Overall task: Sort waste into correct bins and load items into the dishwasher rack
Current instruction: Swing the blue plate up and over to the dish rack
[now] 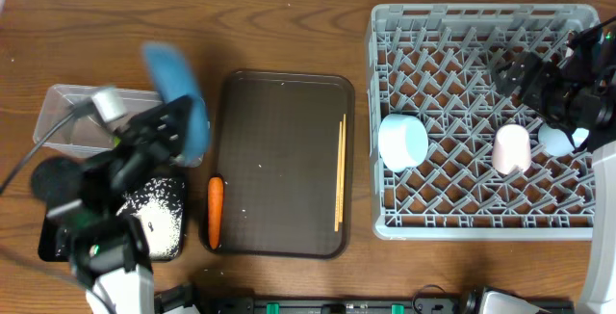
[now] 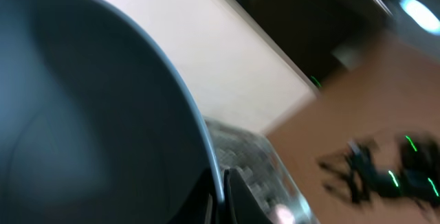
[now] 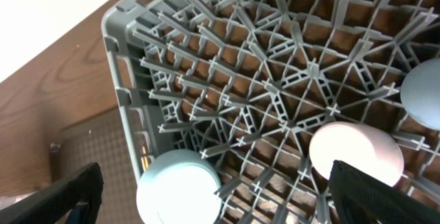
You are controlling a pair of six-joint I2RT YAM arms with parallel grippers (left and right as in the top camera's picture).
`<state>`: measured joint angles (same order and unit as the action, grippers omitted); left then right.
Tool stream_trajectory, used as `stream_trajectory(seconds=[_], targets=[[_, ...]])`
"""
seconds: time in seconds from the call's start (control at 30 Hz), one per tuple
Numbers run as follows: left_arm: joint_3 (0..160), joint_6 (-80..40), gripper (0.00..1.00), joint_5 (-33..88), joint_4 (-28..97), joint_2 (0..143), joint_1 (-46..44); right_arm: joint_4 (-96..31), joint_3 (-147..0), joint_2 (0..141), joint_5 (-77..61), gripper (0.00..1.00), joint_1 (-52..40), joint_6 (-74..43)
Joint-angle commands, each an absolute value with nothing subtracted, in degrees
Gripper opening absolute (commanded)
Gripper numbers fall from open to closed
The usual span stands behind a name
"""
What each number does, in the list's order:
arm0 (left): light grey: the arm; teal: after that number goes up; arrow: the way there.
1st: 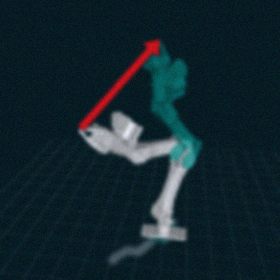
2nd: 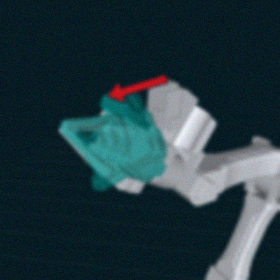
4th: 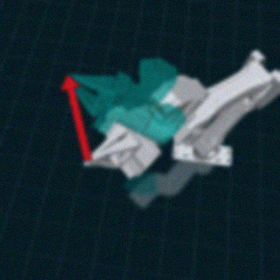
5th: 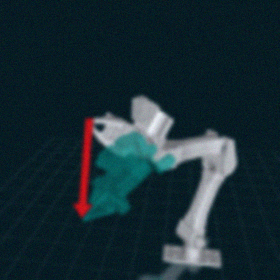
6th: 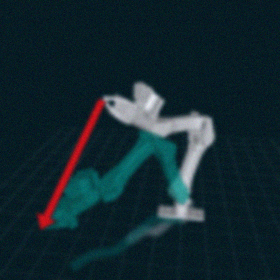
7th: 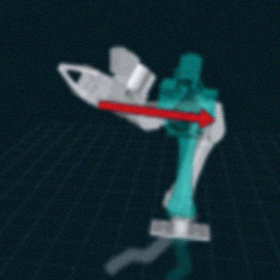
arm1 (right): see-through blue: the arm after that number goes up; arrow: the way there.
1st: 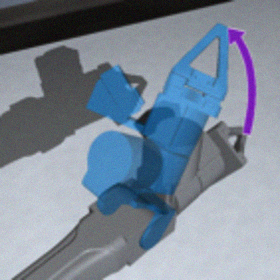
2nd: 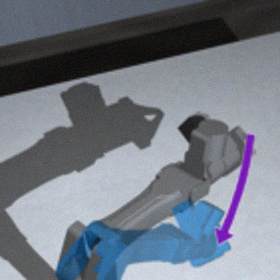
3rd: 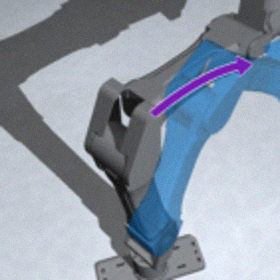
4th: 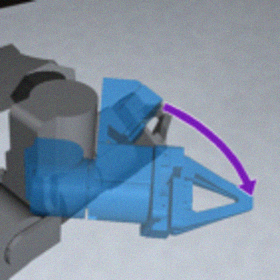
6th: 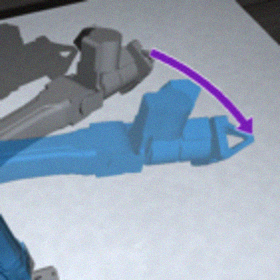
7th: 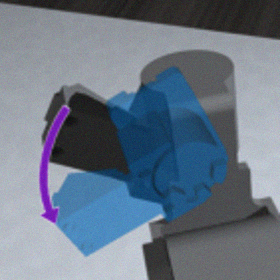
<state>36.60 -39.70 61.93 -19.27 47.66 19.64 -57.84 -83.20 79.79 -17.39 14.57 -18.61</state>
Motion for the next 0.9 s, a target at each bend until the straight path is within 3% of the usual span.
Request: stream_trajectory(seconds=[0.0, 0.2, 0.37, 0.63, 0.87], targets=[[37.74, -39.94, 0.06, 64.34, -31.27, 53.12, 11.09, -57.82, -83.77, 79.83, -18.48, 0.98, 14.94, -17.69], [38.65, -48.84, 0.06, 56.38, -59.27, 68.47, -2.81, -58.06, -83.77, 79.83, -18.44, 0.97, 15.05, -18.22], [43.24, -52.18, 0.06, 48.93, -70.35, 81.71, -12.60, -59.07, -83.77, 79.83, -17.34, 0.97, 15.97, -18.22], [57.06, -53.49, 0.06, 44.49, -72.31, 95.04, -23.42, -60.95, -83.77, 79.83, -17.32, 0.97, 18.26, -18.17], [59.29, -59.16, 0.06, 26.72, -72.34, 101.06, -28.84, -61.36, -83.77, 79.83, -17.08, 0.97, 18.46, -18.17]])
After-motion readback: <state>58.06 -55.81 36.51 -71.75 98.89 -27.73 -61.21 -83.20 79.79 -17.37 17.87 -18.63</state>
